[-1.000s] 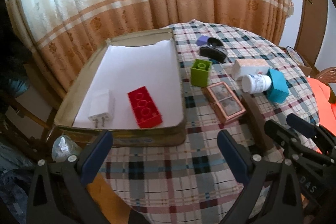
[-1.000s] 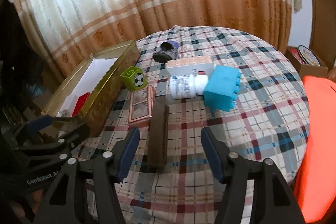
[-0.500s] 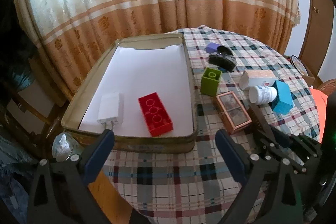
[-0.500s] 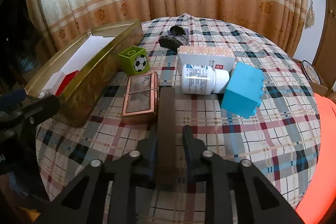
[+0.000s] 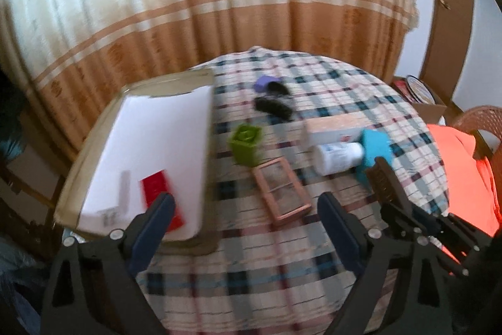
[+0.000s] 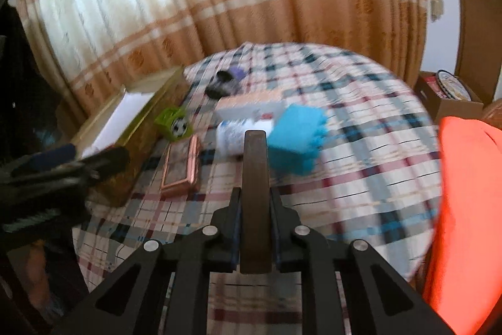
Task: Organize rigid objects
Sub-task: 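Grasp the copper photo frame with the left gripper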
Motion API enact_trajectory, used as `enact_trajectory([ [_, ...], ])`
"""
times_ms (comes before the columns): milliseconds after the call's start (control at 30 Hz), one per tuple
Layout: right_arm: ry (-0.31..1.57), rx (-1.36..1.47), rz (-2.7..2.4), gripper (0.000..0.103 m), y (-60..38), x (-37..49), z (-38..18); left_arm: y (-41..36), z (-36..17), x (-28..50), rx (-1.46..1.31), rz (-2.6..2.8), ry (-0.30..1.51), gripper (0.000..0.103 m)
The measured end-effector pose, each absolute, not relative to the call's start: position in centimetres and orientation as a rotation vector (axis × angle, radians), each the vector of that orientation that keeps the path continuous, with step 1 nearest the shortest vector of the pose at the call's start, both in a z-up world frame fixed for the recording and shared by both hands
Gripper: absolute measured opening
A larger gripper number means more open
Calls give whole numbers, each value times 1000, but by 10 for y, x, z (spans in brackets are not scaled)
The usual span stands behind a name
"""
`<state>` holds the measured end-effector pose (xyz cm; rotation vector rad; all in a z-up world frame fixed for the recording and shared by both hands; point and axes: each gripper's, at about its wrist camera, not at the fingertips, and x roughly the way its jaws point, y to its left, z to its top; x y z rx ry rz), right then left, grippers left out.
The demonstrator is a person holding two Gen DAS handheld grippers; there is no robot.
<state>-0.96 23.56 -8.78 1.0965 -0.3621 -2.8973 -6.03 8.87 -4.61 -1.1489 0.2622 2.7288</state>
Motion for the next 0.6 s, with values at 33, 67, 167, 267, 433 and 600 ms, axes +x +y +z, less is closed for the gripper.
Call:
enact_trajectory([
  [33,-368,1085,-2911,17,239,-7,-85,96,-47,-62,-1146,2723,275,90],
  [67,-372,1075,-2925,17,243,-5,-83,103,-49,-65,-1146,2719,284,89],
  [167,-401,1055,-2961,17,259,0,-78,119,-58,-78,-1198,2704,282,87],
  [267,-446,1055,-2972,17,273,4,-78,128,-73,-94,-1292,2708,263,80],
  [433,-478,1062,-2981,17,288,8,-81,132,-100,-113,-1445,2719,236,78],
  [600,-509,1071,-2969,17,295,7,-84,139,-112,-113,-1475,2726,240,76],
])
